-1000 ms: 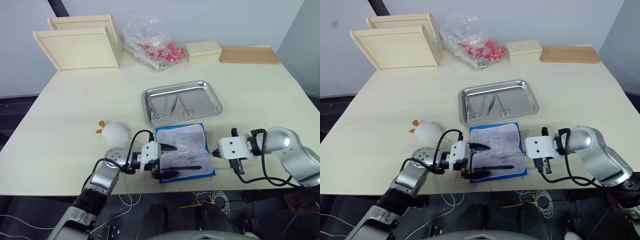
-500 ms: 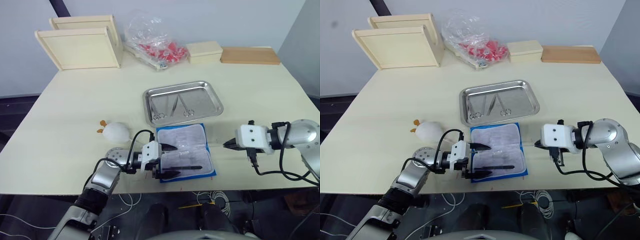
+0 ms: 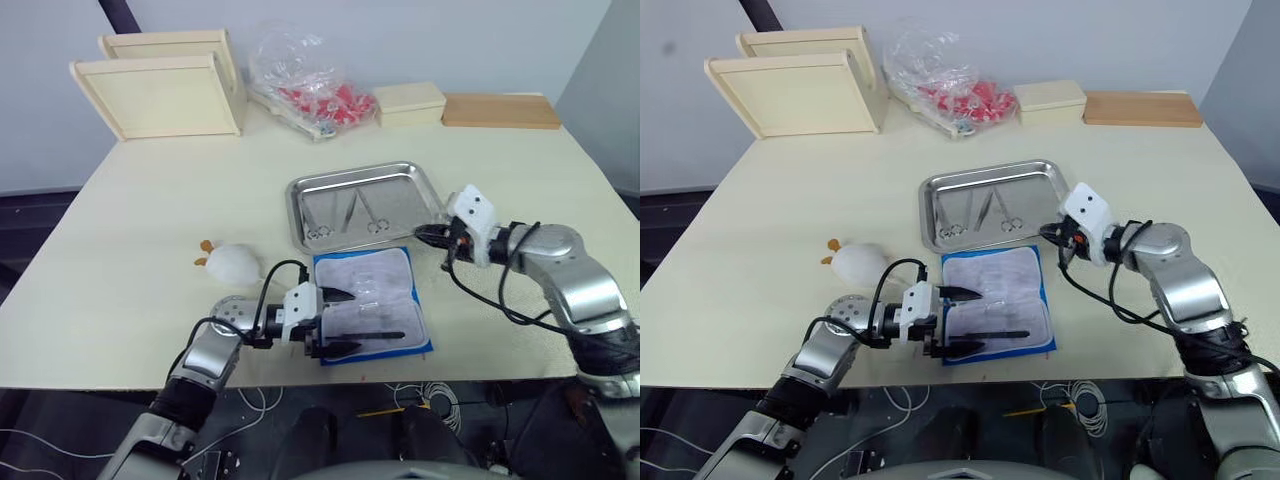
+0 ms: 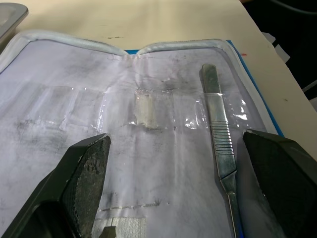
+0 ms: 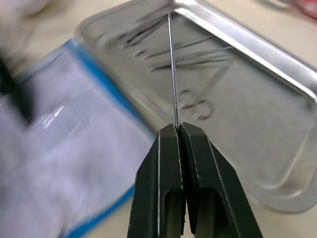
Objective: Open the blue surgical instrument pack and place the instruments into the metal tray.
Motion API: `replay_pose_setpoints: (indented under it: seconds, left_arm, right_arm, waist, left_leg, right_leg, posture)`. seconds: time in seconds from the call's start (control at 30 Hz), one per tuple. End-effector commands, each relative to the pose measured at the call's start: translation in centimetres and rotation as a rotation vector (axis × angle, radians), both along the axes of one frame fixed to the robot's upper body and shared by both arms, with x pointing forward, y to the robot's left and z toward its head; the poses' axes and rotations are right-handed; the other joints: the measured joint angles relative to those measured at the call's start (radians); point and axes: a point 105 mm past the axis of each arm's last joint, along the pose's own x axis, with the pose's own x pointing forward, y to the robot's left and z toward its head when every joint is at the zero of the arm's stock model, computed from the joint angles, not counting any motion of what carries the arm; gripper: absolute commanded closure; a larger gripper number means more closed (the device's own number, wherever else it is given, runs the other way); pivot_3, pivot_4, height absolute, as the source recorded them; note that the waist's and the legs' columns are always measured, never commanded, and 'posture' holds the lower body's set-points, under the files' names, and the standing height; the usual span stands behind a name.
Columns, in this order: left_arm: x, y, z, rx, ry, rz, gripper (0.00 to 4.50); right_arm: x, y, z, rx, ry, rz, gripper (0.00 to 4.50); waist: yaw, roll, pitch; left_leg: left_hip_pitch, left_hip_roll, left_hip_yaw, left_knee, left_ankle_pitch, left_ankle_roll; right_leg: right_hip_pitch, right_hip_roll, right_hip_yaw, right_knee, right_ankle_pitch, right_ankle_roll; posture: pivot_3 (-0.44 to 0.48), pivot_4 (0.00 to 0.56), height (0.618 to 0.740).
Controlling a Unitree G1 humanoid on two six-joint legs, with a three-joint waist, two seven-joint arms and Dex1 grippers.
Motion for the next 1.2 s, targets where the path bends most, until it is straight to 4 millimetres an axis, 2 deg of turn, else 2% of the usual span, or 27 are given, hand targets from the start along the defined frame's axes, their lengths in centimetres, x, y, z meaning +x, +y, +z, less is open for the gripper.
replay_pose_setpoints:
  seconds: [0.03, 0.2, 0.5, 0.83, 1.03, 1.13, 1.2]
  left_arm:
    - [-1.7, 1.0, -4.1, 0.134, 0.131, 0.014, 0.00]
    - [-1.9, 0.9, -4.1, 0.132, 0.132, 0.013, 0.00]
    - [-1.9, 1.1, -4.1, 0.134, 0.132, 0.020, 0.00]
    - [-2.1, 1.2, -4.1, 0.134, 0.133, 0.023, 0.00]
    - [-2.2, 1.3, -4.1, 0.138, 0.136, 0.025, 0.00]
    - [-2.3, 1.3, -4.2, 0.138, 0.136, 0.027, 0.00]
    - [-2.3, 1.3, -4.2, 0.137, 0.136, 0.028, 0.00]
  right_arm:
    - [1.7, -0.1, 1.5, 0.058, -0.012, -0.126, 4.43]
    - [4.5, 1.2, 1.2, 0.091, 0.046, -0.255, 4.43]
    - [7.9, 2.3, -0.2, 0.086, 0.119, -0.426, 4.43]
    - [9.8, 4.1, -3.4, 0.101, 0.183, -0.513, 4.43]
    - [10.3, 5.0, -3.9, 0.102, 0.188, -0.492, 4.43]
    - [10.4, 5.2, -3.8, 0.101, 0.186, -0.474, 3.57]
    - [10.5, 5.3, -3.7, 0.104, 0.182, -0.463, 2.59]
  waist:
    - [0.000, 0.000, 0.000]
    - [0.000, 0.001, 0.000]
    - [-0.003, 0.001, 0.000]
    - [-0.007, 0.002, 0.000]
    - [-0.010, 0.002, 0.000]
    - [-0.010, 0.002, 0.000]
    - [-0.010, 0.002, 0.000]
  left_leg:
    - [0.000, 0.000, 0.000, 0.000, 0.000, 0.000]
    - [0.000, 0.000, 0.000, 0.000, 0.000, 0.000]
    - [0.000, -0.001, 0.001, -0.003, 0.000, 0.000]
    - [0.000, -0.001, 0.003, -0.004, 0.000, 0.000]
    - [0.000, -0.001, 0.006, -0.005, 0.000, 0.000]
    - [0.000, -0.001, 0.007, -0.005, 0.000, 0.000]
    - [0.000, -0.001, 0.007, -0.005, 0.000, 0.000]
  right_leg:
    - [0.000, 0.000, 0.000, 0.000, 0.000, 0.000]
    - [0.000, 0.000, 0.000, 0.000, 0.000, 0.000]
    - [-0.001, 0.000, 0.000, 0.000, 0.002, 0.002]
    - [-0.002, 0.000, 0.001, 0.000, 0.002, 0.002]
    - [-0.002, 0.000, 0.002, 0.000, 0.002, 0.002]
    - [-0.002, 0.000, 0.002, 0.000, 0.002, 0.002]
    - [-0.002, 0.000, 0.002, 0.000, 0.002, 0.002]
  posture:
    - [0.000, 0.150, 0.740]
    - [0.000, 0.150, 0.740]
    - [0.000, 0.150, 0.740]
    - [0.000, 0.150, 0.740]
    - [0.000, 0.150, 0.740]
    - [0.000, 0.150, 0.740]
    - [0.000, 0.150, 0.740]
